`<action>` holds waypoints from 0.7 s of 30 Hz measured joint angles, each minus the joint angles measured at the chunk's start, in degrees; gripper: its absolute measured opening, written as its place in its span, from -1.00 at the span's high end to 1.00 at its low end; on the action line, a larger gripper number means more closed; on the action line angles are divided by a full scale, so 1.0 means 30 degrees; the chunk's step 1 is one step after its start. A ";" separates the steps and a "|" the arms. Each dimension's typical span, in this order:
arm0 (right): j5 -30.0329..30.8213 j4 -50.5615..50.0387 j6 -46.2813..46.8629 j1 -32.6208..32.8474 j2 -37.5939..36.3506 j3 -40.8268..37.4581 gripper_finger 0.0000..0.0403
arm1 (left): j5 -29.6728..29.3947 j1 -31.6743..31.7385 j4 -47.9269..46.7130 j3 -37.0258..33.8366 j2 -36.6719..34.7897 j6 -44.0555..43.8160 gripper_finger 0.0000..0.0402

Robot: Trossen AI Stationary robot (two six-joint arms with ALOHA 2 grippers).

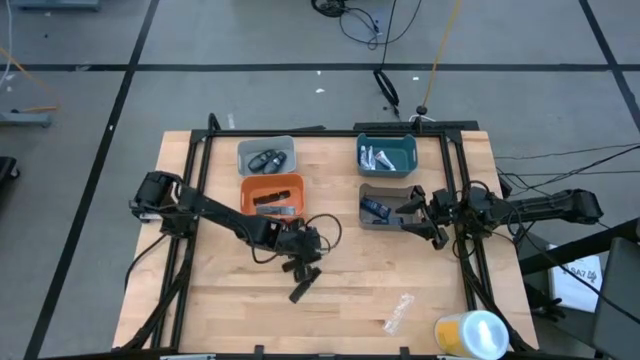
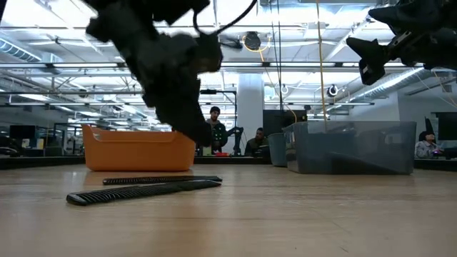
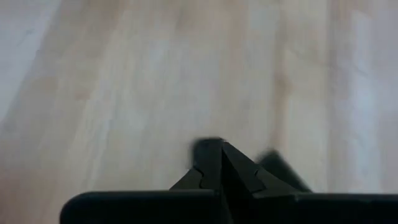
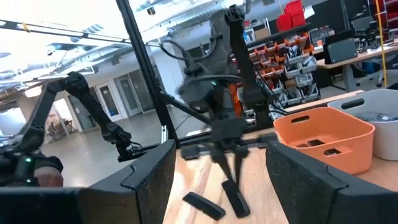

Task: Pick & Place Travel size toiletries
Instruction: Put the black comb into the orange bin

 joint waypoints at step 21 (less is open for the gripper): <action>0.8126 0.3188 -0.7084 0.6822 1.3767 0.6930 -0.18 | -0.2458 -0.2500 -1.0295 0.1081 -0.0062 -0.5935 0.99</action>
